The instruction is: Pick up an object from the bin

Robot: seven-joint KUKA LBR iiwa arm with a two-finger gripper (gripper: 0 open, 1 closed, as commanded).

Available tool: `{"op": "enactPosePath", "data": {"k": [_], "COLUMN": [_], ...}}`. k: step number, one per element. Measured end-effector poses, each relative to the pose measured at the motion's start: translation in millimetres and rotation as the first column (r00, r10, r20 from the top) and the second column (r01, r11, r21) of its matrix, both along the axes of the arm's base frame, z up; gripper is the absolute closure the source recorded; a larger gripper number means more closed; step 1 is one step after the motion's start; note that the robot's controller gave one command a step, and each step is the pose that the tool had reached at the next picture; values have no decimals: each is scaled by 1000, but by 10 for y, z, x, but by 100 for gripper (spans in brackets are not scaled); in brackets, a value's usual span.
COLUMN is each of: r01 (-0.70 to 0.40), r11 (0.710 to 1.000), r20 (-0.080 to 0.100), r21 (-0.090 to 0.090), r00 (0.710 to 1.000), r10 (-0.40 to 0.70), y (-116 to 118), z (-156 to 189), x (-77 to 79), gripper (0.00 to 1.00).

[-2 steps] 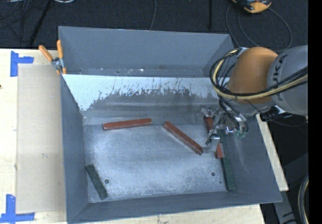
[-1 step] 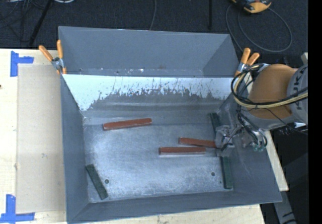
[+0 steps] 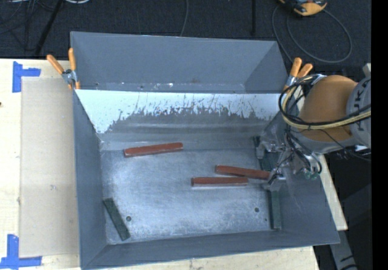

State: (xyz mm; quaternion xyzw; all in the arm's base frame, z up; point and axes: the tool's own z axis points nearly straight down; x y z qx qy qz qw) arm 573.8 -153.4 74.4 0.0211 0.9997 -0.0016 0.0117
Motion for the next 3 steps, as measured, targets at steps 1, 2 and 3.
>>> {"op": "enactPosePath", "data": {"k": [1,2,3], "r01": [-3,-3,-95], "r11": [1000,1000,995], "r20": [-26,-26,-27], "r21": [4,4,6], "r00": [1000,1000,995], "r10": [3,3,95], "y": [2,2,114], "z": [-28,-28,314], "x": [-58,-58,-210], "gripper": [100,100,100]}}
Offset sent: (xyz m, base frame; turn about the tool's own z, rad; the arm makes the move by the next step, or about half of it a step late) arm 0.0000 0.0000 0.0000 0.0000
